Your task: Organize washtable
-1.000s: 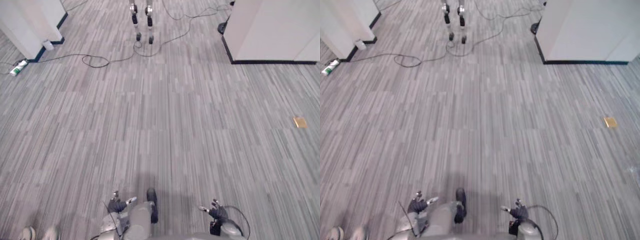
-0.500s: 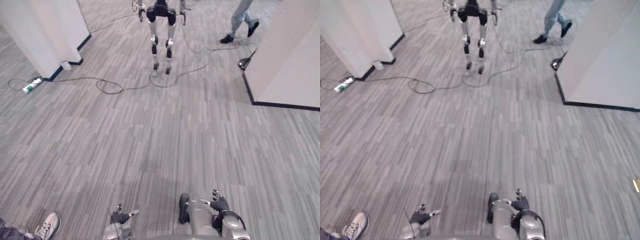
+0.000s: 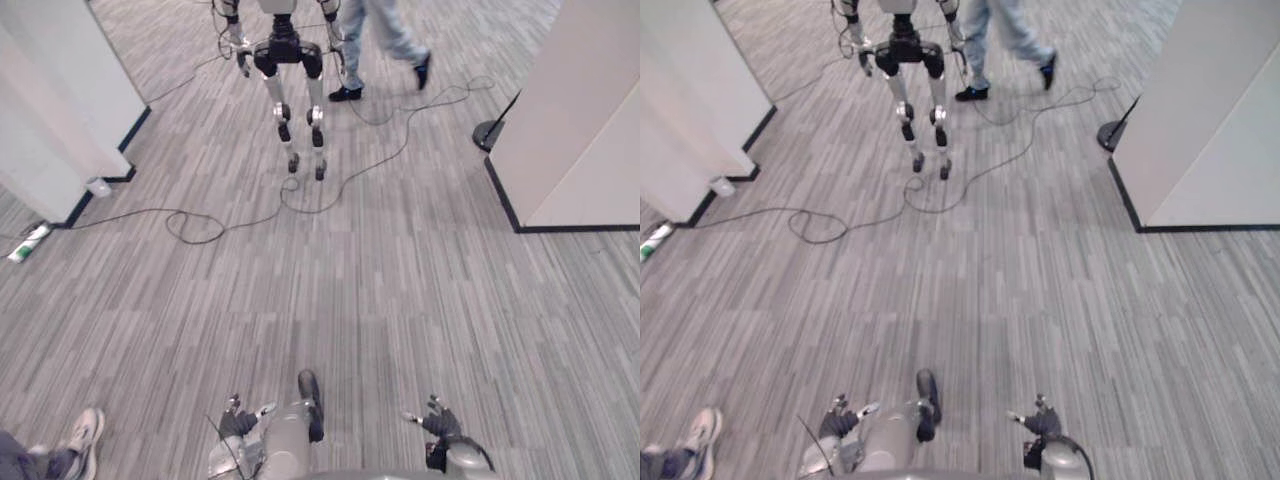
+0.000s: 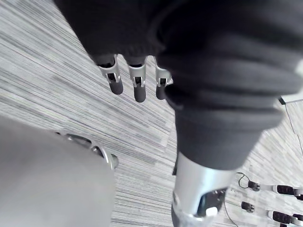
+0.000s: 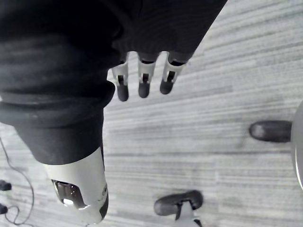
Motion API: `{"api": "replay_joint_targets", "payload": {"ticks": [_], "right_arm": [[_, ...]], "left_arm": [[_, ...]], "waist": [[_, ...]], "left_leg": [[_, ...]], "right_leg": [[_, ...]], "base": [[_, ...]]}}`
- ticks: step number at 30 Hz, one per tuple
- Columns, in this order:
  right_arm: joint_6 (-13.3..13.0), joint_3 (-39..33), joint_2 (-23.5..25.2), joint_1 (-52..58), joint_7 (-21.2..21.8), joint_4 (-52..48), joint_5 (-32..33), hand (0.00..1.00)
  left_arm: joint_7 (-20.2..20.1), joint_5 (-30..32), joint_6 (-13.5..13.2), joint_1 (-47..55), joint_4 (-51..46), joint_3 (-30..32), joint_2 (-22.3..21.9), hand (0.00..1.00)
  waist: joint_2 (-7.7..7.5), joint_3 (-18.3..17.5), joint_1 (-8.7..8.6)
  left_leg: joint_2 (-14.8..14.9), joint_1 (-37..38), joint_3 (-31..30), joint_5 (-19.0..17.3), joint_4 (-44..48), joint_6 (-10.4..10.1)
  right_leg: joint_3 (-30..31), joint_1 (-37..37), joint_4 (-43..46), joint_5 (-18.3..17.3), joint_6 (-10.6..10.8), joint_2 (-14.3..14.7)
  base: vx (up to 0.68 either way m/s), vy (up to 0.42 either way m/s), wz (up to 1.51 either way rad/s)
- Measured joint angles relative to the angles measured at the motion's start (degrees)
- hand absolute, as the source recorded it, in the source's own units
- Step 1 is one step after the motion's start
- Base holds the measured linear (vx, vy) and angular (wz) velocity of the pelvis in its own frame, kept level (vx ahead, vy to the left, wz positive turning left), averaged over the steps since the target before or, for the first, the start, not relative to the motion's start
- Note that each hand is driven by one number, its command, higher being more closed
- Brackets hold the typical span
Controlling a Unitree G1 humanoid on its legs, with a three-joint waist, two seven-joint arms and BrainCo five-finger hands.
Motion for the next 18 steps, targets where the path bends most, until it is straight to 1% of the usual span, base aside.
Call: {"api": "replay_joint_targets", "payload": {"ticks": [1, 2, 3, 4, 5, 6, 7, 8, 9, 10, 11, 12, 13, 14, 15, 16, 17, 18], "right_arm": [[-0.03, 0.01, -0.08, 0.11, -0.07, -0.01, 0.0, 0.0], [-0.03, -0.25, -0.14, 0.31, -0.12, 0.04, -0.35, 0.0], [0.03, -0.5, 0.12, 0.89, -0.04, 0.22, -0.79, 0.0], [0.02, -1.1, 0.5, 0.86, 0.0, 0.2, -0.56, 0.0], [0.0, -1.22, 0.91, 0.3, 0.13, 0.23, -0.84, 0.0], [-0.16, -1.01, 0.64, 0.14, 0.66, -0.17, -0.96, 0.0], [-0.2, -0.78, 0.32, 0.24, 0.71, -0.4, -0.97, 0.0], [-0.31, -0.07, -0.06, 0.32, 0.71, -0.71, -0.92, 0.0], [-0.74, -0.11, -0.08, 0.3, 0.71, -1.06, -0.91, 0.0], [-0.96, -0.13, -0.07, 0.27, 0.72, -1.47, -0.9, 0.0], [-1.34, -0.19, 0.06, 0.15, 0.75, -2.79, -0.8, 0.0], [-1.45, -0.22, 0.07, 0.07, 0.76, -2.92, -0.75, 0.0], [-1.91, -0.37, 0.1, -0.36, 0.78, -3.04, -0.61, 0.0], [-1.95, -0.65, 0.26, -0.29, 0.72, -3.51, -0.46, 0.0], [-1.93, -0.67, 0.39, -0.23, 0.67, -3.57, -0.46, 0.0], [-1.84, -0.84, 0.62, -0.1, 0.62, -3.46, -0.37, 0.0], [-1.79, -1.46, 0.97, 0.28, 0.61, -3.57, -0.39, 0.0], [-1.76, -1.66, 1.13, 0.56, 0.68, -4.01, -0.4, 0.0]], "left_arm": [[-0.02, 0.02, 0.06, 0.02, 0.41, 0.0, 0.13, 0.0], [0.03, -0.13, 0.07, -0.02, 0.95, 0.25, 0.56, 0.0], [0.09, -0.1, 0.07, -0.33, 1.2, 0.34, 1.49, 0.0], [0.09, -0.11, 0.09, -0.4, 1.25, 0.24, 2.1, 0.0], [0.12, 0.05, 0.29, -0.67, 2.16, -0.11, 3.2, 0.0], [0.15, 0.32, 0.91, -1.23, 3.61, -0.32, 3.47, 0.0], [0.19, 0.48, 1.14, -1.37, 4.09, -0.7, 3.42, 0.0], [0.16, 0.52, 1.43, -1.37, 4.54, -1.86, 3.48, 0.0], [0.12, 0.53, 1.49, -1.57, 4.95, -2.08, 3.22, 0.0], [0.1, 0.6, 1.56, -1.63, 5.22, -2.2, 3.26, 0.0], [0.07, 0.65, 1.69, -1.81, 5.37, -2.4, 3.25, 0.0], [0.07, 0.7, 1.69, -1.82, 5.41, -2.4, 3.23, 0.0], [0.07, 1.0, 1.82, -1.9, 5.51, -2.4, 3.12, 0.0], [0.05, 1.23, 1.91, -2.31, 5.45, -2.43, 2.8, 0.0], [0.05, 1.59, 1.91, -2.43, 5.37, -2.43, 2.66, 0.0], [-0.03, 2.24, 1.89, -2.37, 5.29, -2.47, 2.62, 0.0], [-0.06, 2.28, 1.86, -1.62, 5.12, -2.32, 2.71, 0.0], [-0.05, 2.29, 1.87, -1.28, 5.16, -2.22, 2.53, 0.0]], "waist": [[-0.55, -0.23, -0.29], [-1.44, -0.3, -0.38], [-3.19, 0.5, -0.44], [-4.21, 0.92, -0.72], [-5.1, 1.45, -1.53], [-5.01, 1.5, -1.75], [-4.35, 1.6, -1.84], [-3.93, 1.51, -1.77], [-3.93, 1.49, -2.18], [-3.9, 1.49, -2.6], [-3.65, 1.4, -3.74], [-3.58, 1.46, -3.92], [-3.4, 1.56, -4.77], [-3.18, 1.68, -4.94], [-3.19, 1.63, -4.9], [-3.45, 1.58, -4.76], [-4.11, 1.06, -4.67], [-3.88, 0.79, -4.8]], "left_leg": [[-1.2, 0.64, -0.79, 1.07, -0.79, 1.62], [-3.57, 3.42, -1.67, 2.71, -3.16, 4.14], [-6.2, 7.56, -1.69, 2.34, -4.25, 5.61], [-7.24, 9.67, -1.73, 0.67, -4.19, 5.96], [-8.59, 13.43, -2.57, -2.24, -3.98, 6.08], [-8.98, 17.54, -3.13, -4.71, -4.19, 6.26], [-8.96, 19.45, -3.5, -5.92, -4.54, 6.04], [-8.92, 23.02, -4.04, -7.07, -6.1, 6.0], [-8.79, 25.95, -5.08, -8.24, -7.73, 6.04], [-8.64, 27.09, -5.73, -8.63, -8.23, 6.05], [-8.18, 29.48, -7.23, -9.61, -9.47, 5.65], [-8.08, 29.73, -7.45, -9.81, -9.66, 5.6], [-7.6, 30.9, -8.72, -10.25, -10.02, 5.0], [-6.99, 32.12, -9.38, -10.9, -10.1, 3.96], [-6.83, 32.9, -9.7, -11.46, -10.14, 3.06], [-6.77, 34.59, -10.4, -13.15, -10.23, 0.66], [-6.91, 37.14, -11.1, -14.99, -10.15, -0.69], [-6.62, 38.5, -11.84, -15.84, -10.11, -1.17]], "right_leg": [[0.06, -0.86, 2.63, -0.1, 0.19, -0.86], [0.14, -3.77, 11.67, -0.68, 2.45, -3.06], [0.48, -7.21, 24.88, -0.1, 5.3, -5.42], [1.3, -9.64, 32.69, 2.17, 8.65, -6.76], [2.64, -14.71, 47.19, 8.22, 11.37, -8.6], [1.26, -19.03, 56.71, 6.93, 8.93, -10.21], [-0.13, -21.03, 58.95, 5.83, 7.0, -10.92], [-2.81, -24.68, 59.97, 3.35, 3.68, -11.18], [-4.7, -28.45, 57.75, 1.42, 2.53, -10.85], [-5.63, -30.3, 55.69, 0.65, 2.21, -10.39], [-7.97, -34.6, 47.85, -0.34, 2.3, -8.63], [-8.37, -35.15, 45.99, -0.34, 2.3, -8.26], [-10.12, -36.98, 36.08, 0.41, 1.58, -6.54], [-12.79, -37.13, 24.53, 3.82, 0.3, -5.06], [-14.0, -36.93, 19.0, 6.12, 0.08, -4.49], [-15.69, -36.15, 11.29, 10.32, -0.59, -3.43], [-15.03, -35.91, 8.91, 12.49, -2.09, -2.88], [-13.61, -35.82, 10.14, 15.56, -4.89, -2.68]], "base": [[0.62, 0.377, -0.07], [0.61, 0.383, 0.09], [0.59, 0.376, 0.16], [0.57, 0.326, 0.3], [0.55, 0.292, 0.31], [0.54, 0.281, 0.27], [0.52, 0.257, 0.21], [0.6, 0.225, 0.27], [0.59, 0.189, 0.34], [0.61, 0.124, 0.54], [0.32, 0.046, 0.43], [0.61, 0.052, 0.56], [0.63, 0.024, 0.58], [0.75, 0.018, 0.67], [0.62, -0.027, 0.74], [0.63, -0.066, 0.69], [0.66, -0.089, 0.7], [0.68, -0.11, 0.61]]}}
